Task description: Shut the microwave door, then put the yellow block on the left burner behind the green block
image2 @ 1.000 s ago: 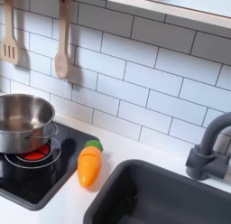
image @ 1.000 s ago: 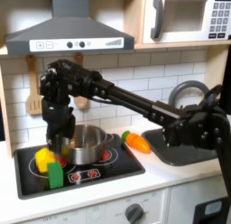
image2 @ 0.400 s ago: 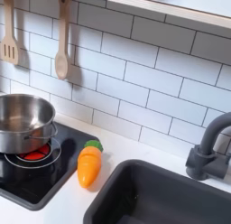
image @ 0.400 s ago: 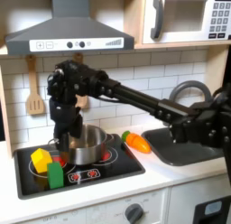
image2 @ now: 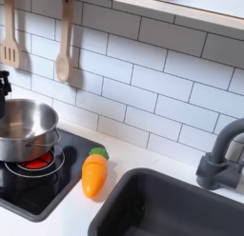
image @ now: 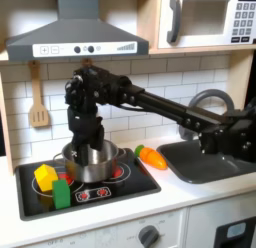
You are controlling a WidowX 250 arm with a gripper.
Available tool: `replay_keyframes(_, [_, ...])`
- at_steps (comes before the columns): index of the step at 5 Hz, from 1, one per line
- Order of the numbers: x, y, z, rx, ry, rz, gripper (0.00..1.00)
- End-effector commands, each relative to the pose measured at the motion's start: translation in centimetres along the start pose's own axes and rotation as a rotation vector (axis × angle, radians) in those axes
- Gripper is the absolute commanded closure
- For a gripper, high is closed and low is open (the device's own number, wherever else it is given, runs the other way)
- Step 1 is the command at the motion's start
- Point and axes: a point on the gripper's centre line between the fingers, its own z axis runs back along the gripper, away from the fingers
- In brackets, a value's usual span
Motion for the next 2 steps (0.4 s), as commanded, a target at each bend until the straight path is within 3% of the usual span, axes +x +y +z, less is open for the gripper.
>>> replay_keyframes(1, [-1.7, -0.5, -0.4, -0.005, 0.018, -0.076, 0.0])
replay_keyframes(2, [-2.7, -1.1, -0.4, -0.012, 0.027, -0.129, 0.0])
